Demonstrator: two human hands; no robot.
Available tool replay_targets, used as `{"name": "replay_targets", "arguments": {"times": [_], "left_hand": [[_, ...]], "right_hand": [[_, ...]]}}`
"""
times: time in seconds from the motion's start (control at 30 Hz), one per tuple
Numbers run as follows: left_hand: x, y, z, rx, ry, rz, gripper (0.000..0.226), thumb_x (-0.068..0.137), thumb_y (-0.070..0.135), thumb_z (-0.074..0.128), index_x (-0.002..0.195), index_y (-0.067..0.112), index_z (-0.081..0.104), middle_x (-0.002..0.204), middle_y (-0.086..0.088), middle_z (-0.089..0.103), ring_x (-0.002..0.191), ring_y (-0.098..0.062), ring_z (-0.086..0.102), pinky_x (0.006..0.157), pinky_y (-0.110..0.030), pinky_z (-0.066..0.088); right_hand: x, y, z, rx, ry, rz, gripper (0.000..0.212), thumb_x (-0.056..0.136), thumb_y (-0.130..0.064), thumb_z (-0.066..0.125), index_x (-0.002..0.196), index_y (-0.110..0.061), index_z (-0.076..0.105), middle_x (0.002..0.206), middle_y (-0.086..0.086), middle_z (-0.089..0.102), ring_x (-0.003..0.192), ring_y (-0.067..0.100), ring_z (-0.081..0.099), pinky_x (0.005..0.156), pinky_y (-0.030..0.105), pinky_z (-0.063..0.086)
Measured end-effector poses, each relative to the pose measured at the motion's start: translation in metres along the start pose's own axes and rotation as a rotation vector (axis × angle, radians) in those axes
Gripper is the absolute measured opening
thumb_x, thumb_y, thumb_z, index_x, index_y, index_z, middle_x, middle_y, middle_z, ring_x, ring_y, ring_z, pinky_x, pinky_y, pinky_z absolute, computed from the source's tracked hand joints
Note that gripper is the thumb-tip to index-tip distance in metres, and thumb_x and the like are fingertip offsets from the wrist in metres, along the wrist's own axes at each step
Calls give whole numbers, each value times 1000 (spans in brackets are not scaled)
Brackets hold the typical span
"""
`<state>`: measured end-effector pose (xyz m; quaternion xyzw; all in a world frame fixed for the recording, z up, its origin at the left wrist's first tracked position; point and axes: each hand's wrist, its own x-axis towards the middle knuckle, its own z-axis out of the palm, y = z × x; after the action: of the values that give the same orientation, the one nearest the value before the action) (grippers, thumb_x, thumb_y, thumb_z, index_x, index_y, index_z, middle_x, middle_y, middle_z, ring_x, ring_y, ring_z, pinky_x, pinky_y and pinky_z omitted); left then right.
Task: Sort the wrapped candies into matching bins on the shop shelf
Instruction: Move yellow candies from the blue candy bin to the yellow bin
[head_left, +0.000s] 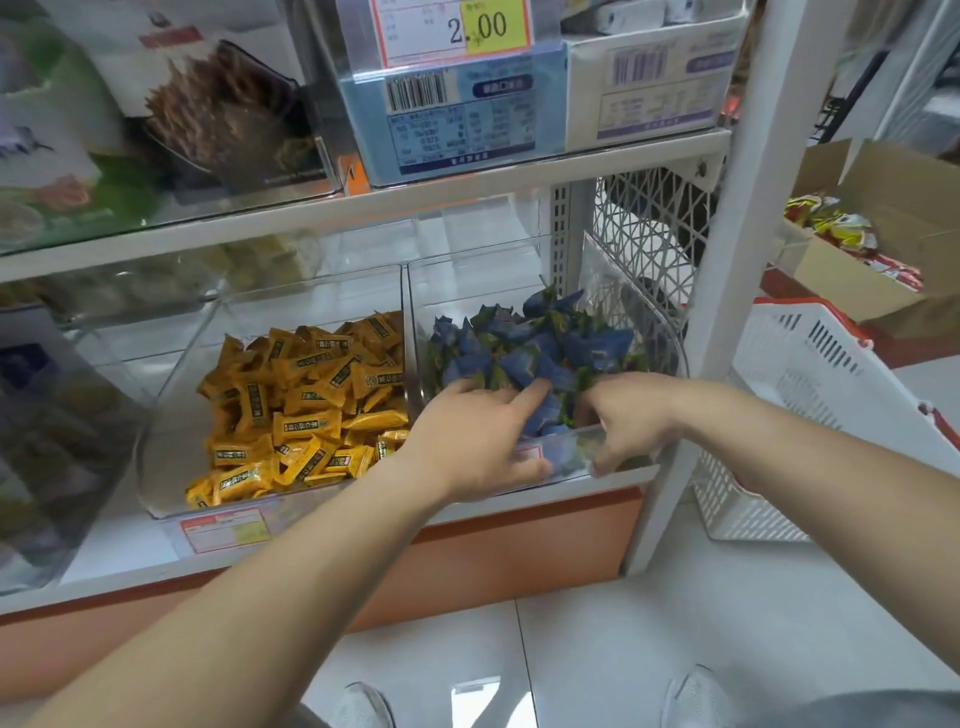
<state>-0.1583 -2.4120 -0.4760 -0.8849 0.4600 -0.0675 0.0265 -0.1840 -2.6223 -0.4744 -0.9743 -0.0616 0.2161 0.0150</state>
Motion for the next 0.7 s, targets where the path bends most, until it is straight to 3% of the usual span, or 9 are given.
{"name": "replay_targets", "arguments": {"times": [0.2,0.33,0.47,0.6,0.7], "left_hand": [[1,0,3,-16,60,-16,86,82,67,51,152,22,30,108,1,68,101,-23,63,103,-37,38],[2,-1,4,-15,56,-18,84,81,67,49,151,24,31,111,2,68,104,-23,63,104,-38,37],[3,-1,6,-11,55,-17,82,82,66,47,151,25,30,114,2,68,105,-24,63,104,-39,38],[3,0,6,-30,61,-21,82,81,65,50,150,26,31,111,2,68,104,-24,63,105,-39,37],[3,0,5,-39,50,-29,82,81,65,50,150,27,30,110,3,67,103,-23,63,105,-38,36]], "right_hand": [[-3,1,3,47,34,-19,38,72,-45,73,89,-11,65,73,2,61,66,22,57,60,36,49],[-5,-1,4,-52,-35,8,43,69,-50,70,96,-17,63,87,3,66,85,24,62,73,40,57],[4,-6,-3,22,-155,41,43,74,-49,75,98,-14,68,90,4,69,79,22,63,71,33,53],[2,-3,-7,154,-197,20,38,76,-37,77,104,-15,64,84,-1,64,72,17,58,70,33,50],[3,-6,-6,158,-203,20,38,77,-34,76,107,-15,63,92,2,66,76,18,58,67,31,47]]}}
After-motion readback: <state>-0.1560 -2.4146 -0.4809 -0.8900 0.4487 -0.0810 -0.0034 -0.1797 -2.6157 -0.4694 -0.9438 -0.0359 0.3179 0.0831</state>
